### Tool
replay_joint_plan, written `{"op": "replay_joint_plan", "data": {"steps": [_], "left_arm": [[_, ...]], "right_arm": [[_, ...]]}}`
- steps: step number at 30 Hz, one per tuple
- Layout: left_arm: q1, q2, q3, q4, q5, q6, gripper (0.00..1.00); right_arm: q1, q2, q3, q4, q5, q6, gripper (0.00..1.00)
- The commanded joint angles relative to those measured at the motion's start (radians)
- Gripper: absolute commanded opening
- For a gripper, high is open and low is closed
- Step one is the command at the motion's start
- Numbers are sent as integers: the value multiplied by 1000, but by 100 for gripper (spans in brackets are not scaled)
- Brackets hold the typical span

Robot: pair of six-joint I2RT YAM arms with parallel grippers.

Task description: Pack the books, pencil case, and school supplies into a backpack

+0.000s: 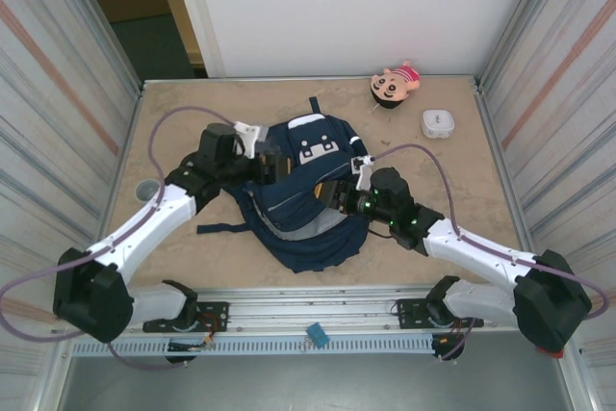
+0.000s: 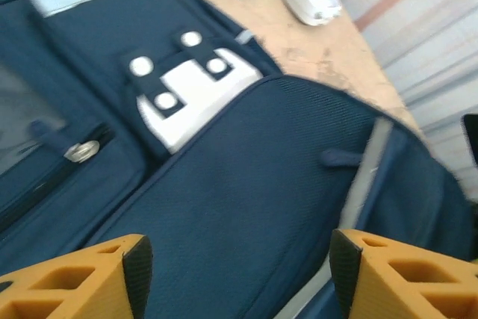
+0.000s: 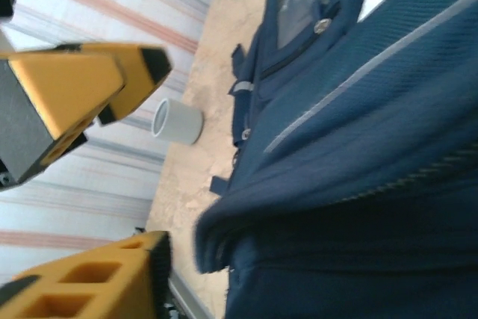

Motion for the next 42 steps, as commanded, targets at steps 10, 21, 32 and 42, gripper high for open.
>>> {"op": "replay_joint_plan", "data": {"steps": [10, 21, 32, 42], "left_arm": [[113, -48, -194, 26, -33, 40, 72], [114, 180, -207, 190, 131, 26, 73], [136, 263, -278, 375, 313, 25, 59], [135, 204, -344, 407, 407, 76, 45]], "right_arm": [[-267, -52, 102, -231, -224, -115, 19], [-377, 61, 218, -329, -435, -233, 18], [-447, 100, 244, -408, -495, -307, 17], [-496, 125, 253, -423, -536, -334, 16]]}}
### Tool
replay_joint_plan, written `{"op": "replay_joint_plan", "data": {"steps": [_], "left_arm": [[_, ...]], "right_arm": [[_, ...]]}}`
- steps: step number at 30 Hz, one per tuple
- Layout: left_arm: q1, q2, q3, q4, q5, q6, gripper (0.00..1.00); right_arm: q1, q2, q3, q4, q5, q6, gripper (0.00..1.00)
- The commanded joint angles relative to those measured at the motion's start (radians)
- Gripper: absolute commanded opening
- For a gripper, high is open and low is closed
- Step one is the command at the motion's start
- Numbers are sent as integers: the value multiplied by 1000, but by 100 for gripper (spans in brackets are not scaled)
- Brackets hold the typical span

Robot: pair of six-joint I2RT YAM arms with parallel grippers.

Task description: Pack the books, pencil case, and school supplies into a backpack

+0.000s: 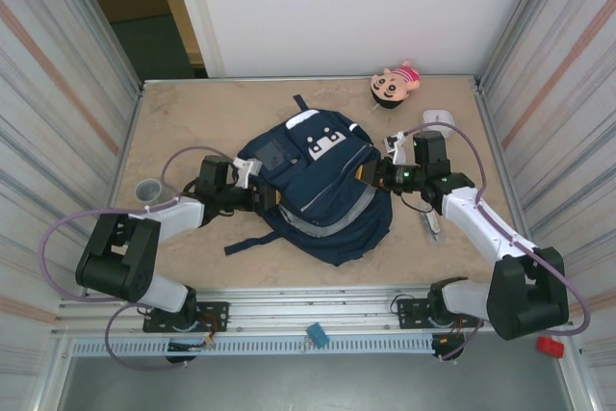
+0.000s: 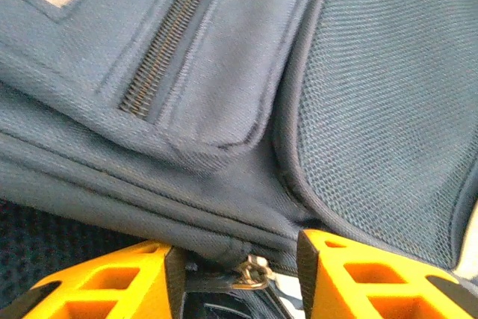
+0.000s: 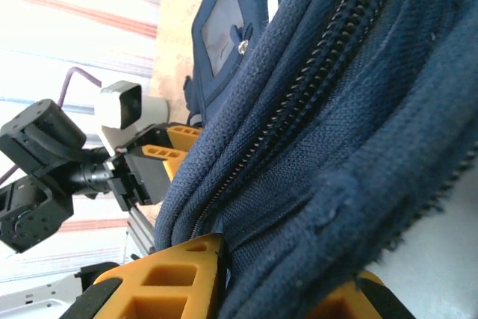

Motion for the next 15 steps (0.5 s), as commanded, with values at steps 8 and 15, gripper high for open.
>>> {"op": "replay_joint_plan", "data": {"steps": [8, 15], "left_arm": [[-4, -40, -28, -20, -29, 143, 60], [-19, -8, -15, -27, -57, 240, 42]], "right_arm": [[-21, 29, 53, 2, -51, -49, 16], [-22, 24, 59, -8, -53, -51, 16]]}}
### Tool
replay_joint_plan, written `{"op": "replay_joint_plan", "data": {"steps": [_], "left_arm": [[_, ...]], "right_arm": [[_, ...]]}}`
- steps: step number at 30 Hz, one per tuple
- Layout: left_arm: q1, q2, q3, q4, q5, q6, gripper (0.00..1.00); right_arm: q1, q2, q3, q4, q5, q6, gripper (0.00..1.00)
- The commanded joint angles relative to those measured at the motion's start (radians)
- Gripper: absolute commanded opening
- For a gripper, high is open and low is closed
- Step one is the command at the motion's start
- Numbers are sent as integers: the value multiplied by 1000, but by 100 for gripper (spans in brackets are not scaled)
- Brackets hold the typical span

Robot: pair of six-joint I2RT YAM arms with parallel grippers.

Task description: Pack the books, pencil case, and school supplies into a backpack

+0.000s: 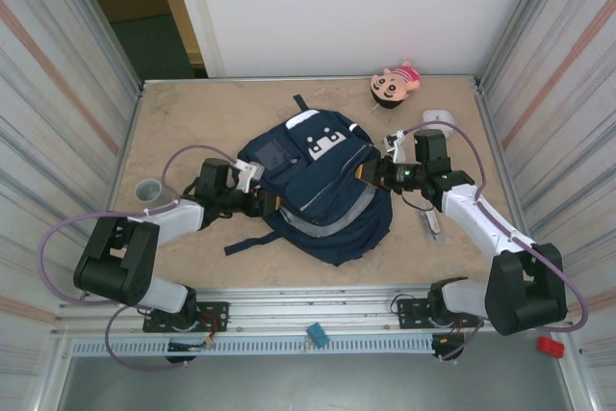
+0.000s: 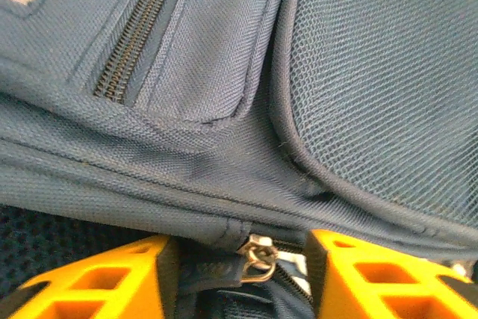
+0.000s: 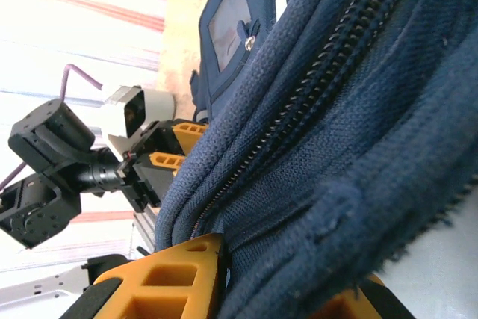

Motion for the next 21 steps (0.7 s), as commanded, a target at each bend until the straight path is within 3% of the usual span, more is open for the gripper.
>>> {"op": "replay_joint_plan", "data": {"steps": [1, 5, 10, 18, 21], "left_arm": [[-13, 4, 5, -15, -18, 78, 37], [-23, -33, 6, -22, -17, 56, 16], [-63, -105, -6, -57, -42, 44, 2], [-91, -128, -42, -76, -112, 36, 0], [-91, -90, -39, -75, -117, 28, 4]], "right_arm": [[-9, 3, 44, -4, -13, -33, 16], [-9, -3, 42, -15, -8, -30, 16], [-9, -9, 10, 12, -4, 1, 16], [-5, -65, -88, 112, -14, 111, 32], [16, -77, -125, 154, -4, 146, 40]]}}
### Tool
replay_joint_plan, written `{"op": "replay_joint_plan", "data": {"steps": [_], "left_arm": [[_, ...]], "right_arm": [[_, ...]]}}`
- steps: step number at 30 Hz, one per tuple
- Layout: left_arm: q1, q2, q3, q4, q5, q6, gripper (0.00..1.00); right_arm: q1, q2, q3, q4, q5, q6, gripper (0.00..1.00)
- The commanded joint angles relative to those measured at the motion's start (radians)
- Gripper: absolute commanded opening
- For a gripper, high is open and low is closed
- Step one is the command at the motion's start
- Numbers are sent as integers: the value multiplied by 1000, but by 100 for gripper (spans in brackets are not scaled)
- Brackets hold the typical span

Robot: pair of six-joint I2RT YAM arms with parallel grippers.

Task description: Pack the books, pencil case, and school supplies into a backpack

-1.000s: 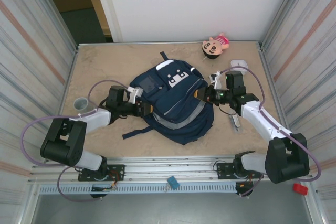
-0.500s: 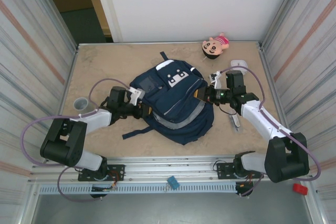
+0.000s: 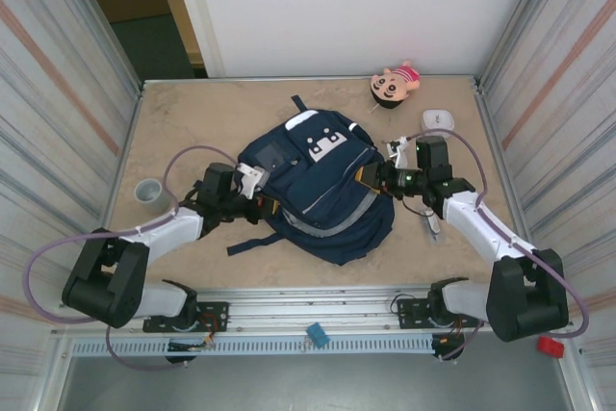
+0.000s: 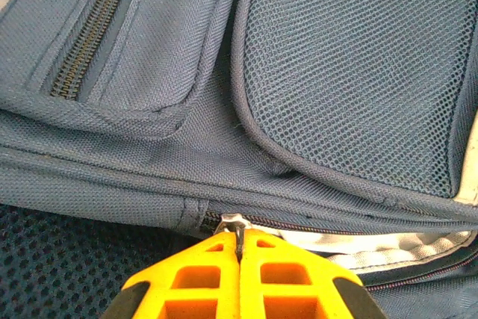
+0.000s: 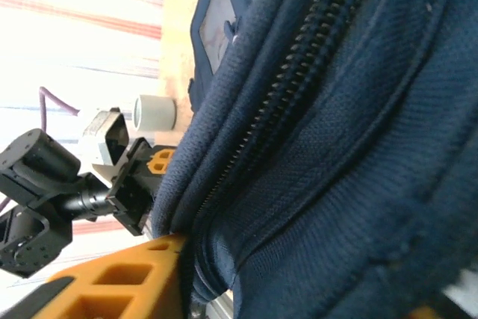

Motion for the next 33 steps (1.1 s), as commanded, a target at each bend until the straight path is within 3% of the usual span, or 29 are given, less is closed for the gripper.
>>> {"op": "replay_joint_plan", "data": {"steps": [1, 8, 14, 22, 27, 33], "left_arm": [[-9, 34, -7, -8, 2, -8, 7], [-31, 108, -1, 31, 9, -18, 23], [-41, 124, 0, 24, -2, -23, 26], [-79, 21, 6, -45, -22, -21, 4], [-125, -50, 15, -110, -58, -20, 1], [-176, -55, 24, -171, -88, -28, 2]], "right_arm": [[25, -29, -35, 89, -6, 59, 40], [64, -35, -69, 125, 24, 87, 41], [91, -42, -78, 130, 52, 96, 42], [147, -47, -123, 213, 115, 184, 32], [191, -61, -155, 264, 237, 287, 23], [202, -54, -153, 321, 296, 335, 20]]}}
